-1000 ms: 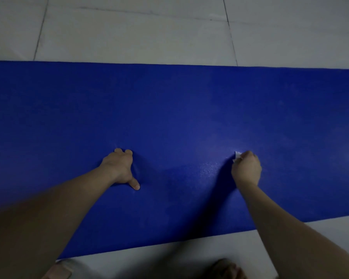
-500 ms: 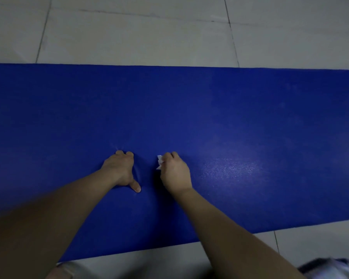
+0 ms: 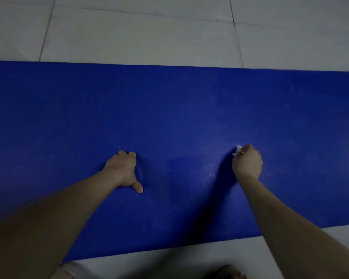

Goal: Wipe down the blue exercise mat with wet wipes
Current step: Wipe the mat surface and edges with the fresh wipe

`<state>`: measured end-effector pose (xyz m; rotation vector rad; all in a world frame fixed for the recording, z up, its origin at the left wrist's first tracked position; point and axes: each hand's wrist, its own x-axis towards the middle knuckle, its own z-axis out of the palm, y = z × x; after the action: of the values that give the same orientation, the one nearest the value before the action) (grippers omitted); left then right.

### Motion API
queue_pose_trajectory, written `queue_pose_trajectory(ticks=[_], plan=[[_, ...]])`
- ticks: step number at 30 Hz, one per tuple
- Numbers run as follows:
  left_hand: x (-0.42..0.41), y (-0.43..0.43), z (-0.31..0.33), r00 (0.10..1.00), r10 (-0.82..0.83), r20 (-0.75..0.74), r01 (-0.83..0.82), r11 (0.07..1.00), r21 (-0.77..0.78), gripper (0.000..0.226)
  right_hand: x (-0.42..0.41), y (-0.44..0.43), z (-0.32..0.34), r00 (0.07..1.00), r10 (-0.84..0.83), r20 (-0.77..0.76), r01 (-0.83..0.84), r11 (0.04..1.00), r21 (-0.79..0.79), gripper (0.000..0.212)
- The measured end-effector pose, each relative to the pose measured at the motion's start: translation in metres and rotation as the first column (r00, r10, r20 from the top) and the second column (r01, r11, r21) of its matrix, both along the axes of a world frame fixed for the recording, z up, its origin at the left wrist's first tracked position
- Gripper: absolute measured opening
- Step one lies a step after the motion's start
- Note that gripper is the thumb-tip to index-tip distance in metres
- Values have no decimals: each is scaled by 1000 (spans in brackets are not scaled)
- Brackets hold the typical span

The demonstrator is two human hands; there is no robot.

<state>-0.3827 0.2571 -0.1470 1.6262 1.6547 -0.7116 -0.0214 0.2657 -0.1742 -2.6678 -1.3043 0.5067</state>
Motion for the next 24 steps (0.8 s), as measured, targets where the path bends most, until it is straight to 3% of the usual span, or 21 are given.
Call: queue_pose_trajectory(ticks=[4,10,15,19,22,24], plan=[[0,1,0,1000,-4,-6,4,1000,-1,119,-71,-2,-5,985,128,-113,-115,987,112,14],[0,1,0,999,-29,-24,29,1000,6,119,-172,-9,-6,901,403,-161,-383,913,139,13],[0,1,3,998,-55,-33,54,998,-12,121,-176,-8,-7,814,555,-170,-544,832,109,11],[3,7,9,995,-86,-50,82,994,-75,119,-120,4,-1,869,483,-107,-479,876,65,13],[2,27,19,977,-186,-108,174,979,-111,88,-62,12,0,937,345,-58,-343,939,34,12],[-1,48,26,952,-256,-165,260,966,-1,77,-22,19,3,971,240,-10,-240,971,-6,14]])
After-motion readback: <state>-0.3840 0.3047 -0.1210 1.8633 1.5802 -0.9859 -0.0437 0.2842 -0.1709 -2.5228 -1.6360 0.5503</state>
